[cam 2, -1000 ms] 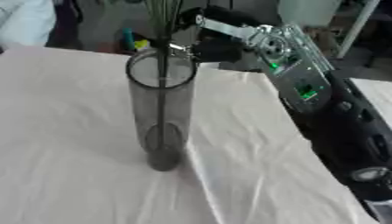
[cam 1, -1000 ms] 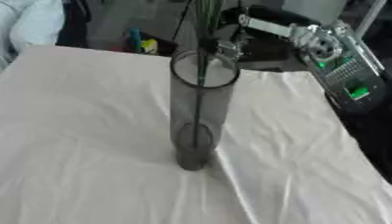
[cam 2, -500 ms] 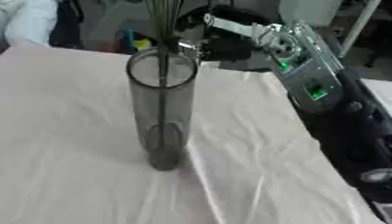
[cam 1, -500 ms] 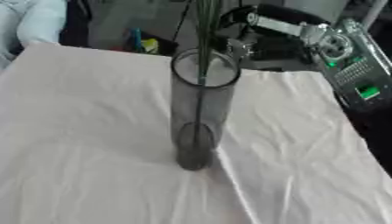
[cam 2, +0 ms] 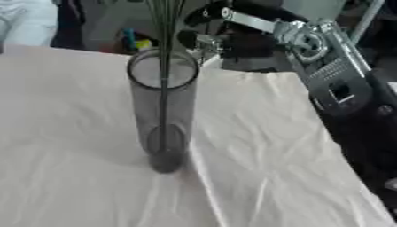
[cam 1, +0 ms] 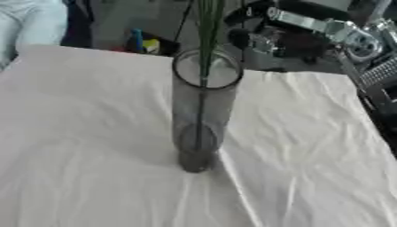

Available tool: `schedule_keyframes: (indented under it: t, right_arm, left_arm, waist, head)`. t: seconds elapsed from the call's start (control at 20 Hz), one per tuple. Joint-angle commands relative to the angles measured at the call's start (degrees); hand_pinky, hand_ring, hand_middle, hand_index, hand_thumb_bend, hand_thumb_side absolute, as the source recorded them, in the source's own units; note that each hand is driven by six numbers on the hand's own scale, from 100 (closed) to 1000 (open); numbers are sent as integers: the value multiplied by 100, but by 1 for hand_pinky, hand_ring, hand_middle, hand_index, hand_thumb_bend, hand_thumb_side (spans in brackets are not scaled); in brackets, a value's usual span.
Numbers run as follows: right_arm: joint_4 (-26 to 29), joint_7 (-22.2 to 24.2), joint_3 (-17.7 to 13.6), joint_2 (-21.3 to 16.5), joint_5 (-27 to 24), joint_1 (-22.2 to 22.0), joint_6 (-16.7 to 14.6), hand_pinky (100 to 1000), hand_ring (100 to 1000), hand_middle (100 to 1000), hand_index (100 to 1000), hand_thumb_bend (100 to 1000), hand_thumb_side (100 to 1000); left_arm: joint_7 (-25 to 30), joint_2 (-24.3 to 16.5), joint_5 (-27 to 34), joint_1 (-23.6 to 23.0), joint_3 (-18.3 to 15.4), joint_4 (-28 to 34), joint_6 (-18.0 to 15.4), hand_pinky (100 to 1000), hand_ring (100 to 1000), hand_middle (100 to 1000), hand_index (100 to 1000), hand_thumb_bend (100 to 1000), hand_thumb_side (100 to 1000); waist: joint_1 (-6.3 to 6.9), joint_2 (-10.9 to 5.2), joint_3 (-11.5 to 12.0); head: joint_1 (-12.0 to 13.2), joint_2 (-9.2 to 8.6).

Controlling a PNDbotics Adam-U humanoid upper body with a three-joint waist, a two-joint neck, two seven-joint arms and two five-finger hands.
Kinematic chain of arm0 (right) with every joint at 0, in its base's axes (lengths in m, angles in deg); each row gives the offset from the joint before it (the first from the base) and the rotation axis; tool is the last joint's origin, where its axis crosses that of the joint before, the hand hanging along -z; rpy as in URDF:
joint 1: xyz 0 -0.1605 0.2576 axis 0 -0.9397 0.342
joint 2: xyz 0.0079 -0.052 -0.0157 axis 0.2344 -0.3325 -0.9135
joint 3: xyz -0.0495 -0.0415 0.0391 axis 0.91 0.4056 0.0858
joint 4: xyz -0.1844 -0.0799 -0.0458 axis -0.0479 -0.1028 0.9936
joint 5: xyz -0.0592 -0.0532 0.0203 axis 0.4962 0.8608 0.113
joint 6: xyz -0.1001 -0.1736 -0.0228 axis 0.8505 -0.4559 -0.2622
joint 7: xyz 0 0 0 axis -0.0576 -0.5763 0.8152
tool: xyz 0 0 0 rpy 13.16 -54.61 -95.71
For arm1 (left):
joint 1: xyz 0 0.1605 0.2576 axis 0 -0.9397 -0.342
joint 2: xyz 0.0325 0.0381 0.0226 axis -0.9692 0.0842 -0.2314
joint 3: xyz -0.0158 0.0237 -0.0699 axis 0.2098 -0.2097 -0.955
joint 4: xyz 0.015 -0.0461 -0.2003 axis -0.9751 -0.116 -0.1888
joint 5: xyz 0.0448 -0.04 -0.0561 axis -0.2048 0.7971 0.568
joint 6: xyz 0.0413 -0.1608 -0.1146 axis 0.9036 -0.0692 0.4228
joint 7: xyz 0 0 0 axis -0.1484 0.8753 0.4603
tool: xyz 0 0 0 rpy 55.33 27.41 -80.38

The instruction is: Arrange flowers into the vase.

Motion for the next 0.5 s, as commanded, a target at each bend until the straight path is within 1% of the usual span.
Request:
schedule_keyframes:
  t: [0.05, 0.3, 0.35, 0.4, 0.45, 0.5]
  right_arm:
    - [286, -56, -202, -290, -84, -17, 19, 762, 946, 857, 928, 318, 1000]
    - [668, -287, -495, -400, -151, -270, 64, 748, 942, 854, 925, 278, 1000]
    - [753, -374, -573, -403, -168, -321, 86, 739, 939, 851, 922, 257, 1000]
    - [837, -475, -652, -400, -191, -373, 124, 730, 935, 848, 918, 225, 1000]
    - [922, -604, -737, -390, -210, -424, 180, 712, 927, 839, 910, 142, 1000]
    - [1012, -752, -812, -377, -226, -475, 239, 702, 920, 832, 904, 100, 1000]
  left_arm:
    - [-9, -119, -9, 43, -75, 102, -17, 732, 856, 912, 954, 100, 1000]
    - [-31, -127, -24, 30, -95, 102, -29, 732, 857, 912, 954, 100, 1000]
    - [-35, -127, -27, 27, -98, 102, -31, 732, 857, 912, 954, 100, 1000]
    - [-39, -127, -30, 25, -100, 102, -33, 732, 857, 912, 954, 100, 1000]
    - [-43, -127, -33, 23, -103, 102, -35, 732, 857, 912, 954, 100, 1000]
    - [-48, -126, -36, 22, -106, 102, -37, 732, 858, 913, 954, 100, 1000]
  waist:
    - [55, -7, -14]
    - [79, 12, -35]
    - [85, 16, -41]
    - [90, 20, -46]
    - [96, 25, -52]
    - [101, 30, -56]
  head:
    - [30, -31]
    - [46, -21]
    - [46, -21]
    - [47, -21]
    - [51, -23]
    - [54, -25]
